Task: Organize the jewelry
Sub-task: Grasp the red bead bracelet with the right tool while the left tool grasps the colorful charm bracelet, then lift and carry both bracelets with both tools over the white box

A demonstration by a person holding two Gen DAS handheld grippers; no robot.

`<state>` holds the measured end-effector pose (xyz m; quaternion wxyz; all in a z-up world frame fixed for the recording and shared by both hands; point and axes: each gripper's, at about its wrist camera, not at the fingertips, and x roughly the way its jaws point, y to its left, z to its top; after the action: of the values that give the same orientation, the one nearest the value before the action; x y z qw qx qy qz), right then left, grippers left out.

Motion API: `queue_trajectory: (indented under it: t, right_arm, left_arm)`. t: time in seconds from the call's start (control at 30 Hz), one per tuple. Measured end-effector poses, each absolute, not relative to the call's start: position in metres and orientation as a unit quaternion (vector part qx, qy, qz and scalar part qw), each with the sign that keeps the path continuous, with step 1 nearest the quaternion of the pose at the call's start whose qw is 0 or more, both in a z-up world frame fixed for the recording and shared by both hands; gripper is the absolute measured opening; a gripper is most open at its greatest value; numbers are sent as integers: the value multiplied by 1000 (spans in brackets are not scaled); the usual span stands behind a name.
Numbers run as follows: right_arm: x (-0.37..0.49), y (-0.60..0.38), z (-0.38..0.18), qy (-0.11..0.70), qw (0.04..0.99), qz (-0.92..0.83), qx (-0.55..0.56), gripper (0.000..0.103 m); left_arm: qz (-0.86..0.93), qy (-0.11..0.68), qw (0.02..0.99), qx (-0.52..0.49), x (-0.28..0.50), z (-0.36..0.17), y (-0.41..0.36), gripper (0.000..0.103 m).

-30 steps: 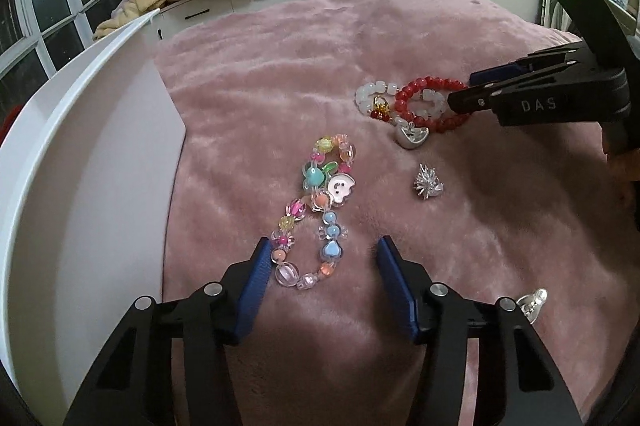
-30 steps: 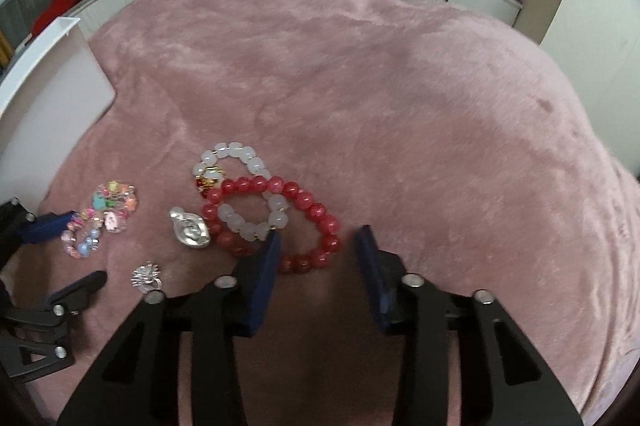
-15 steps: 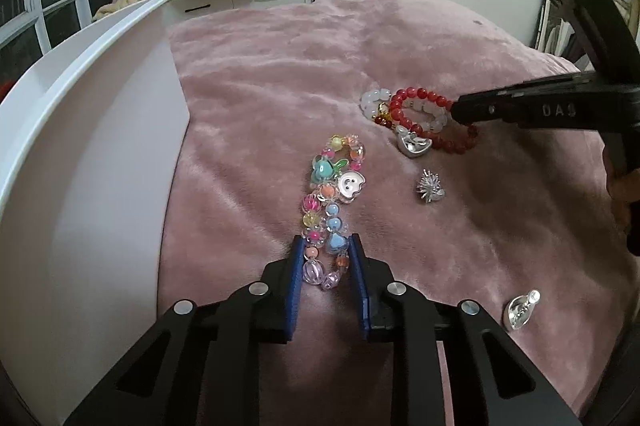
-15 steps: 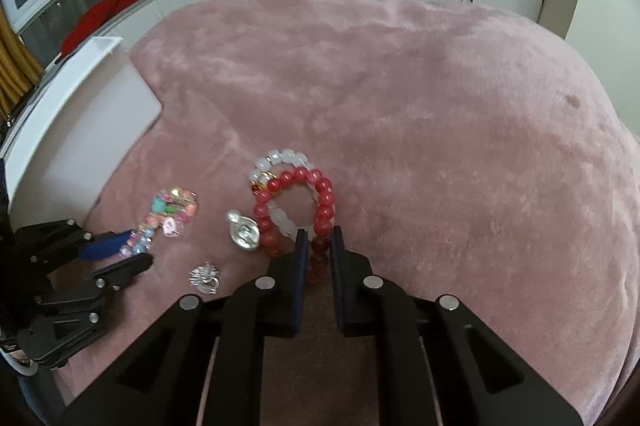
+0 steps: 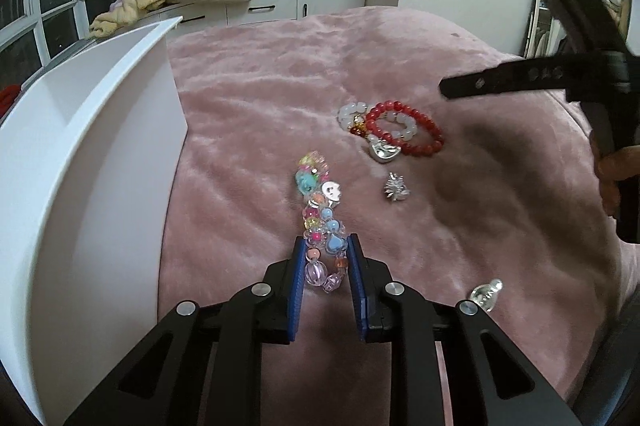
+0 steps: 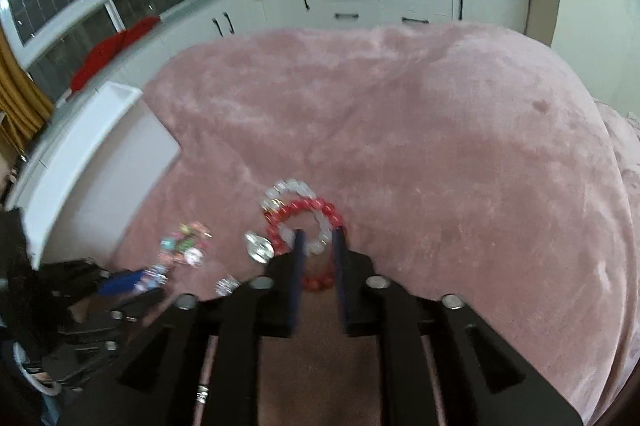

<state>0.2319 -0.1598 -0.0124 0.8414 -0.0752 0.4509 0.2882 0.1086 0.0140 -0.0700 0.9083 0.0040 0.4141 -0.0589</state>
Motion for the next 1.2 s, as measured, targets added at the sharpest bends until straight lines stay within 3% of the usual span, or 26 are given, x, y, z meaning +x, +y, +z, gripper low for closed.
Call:
queue_trajectory:
  t: [0.27, 0.47, 0.53, 0.6, 0.67, 0.97, 1.2]
  right_arm:
    - [236, -131, -47, 457, 832, 251, -189, 32]
    - [229, -106, -76, 444, 821, 215, -287, 39]
    - [230, -106, -77, 448, 823, 213, -277, 35]
    - [230, -111, -76, 456, 823, 227, -251, 19]
    - [231, -113, -73, 459, 824, 235, -233, 11]
    - [229, -136, -45, 464, 835, 268, -123, 10]
    - [212, -160, 8, 421, 854, 306, -24, 10]
  left_arm:
    - [-53, 423, 905, -2, 107, -72, 15, 25]
    - [-52, 437, 898, -16, 110, -78, 18, 29]
    - [-52, 437, 898, -20, 110, -79, 18, 29]
    - [-51, 434, 899, -19, 110, -79, 18, 26]
    - [-53, 435, 899, -21, 110, -80, 18, 25]
    - [-72, 415, 906, -41, 106, -68, 20, 25]
    - [-100, 388, 914, -66, 97, -45, 18, 25]
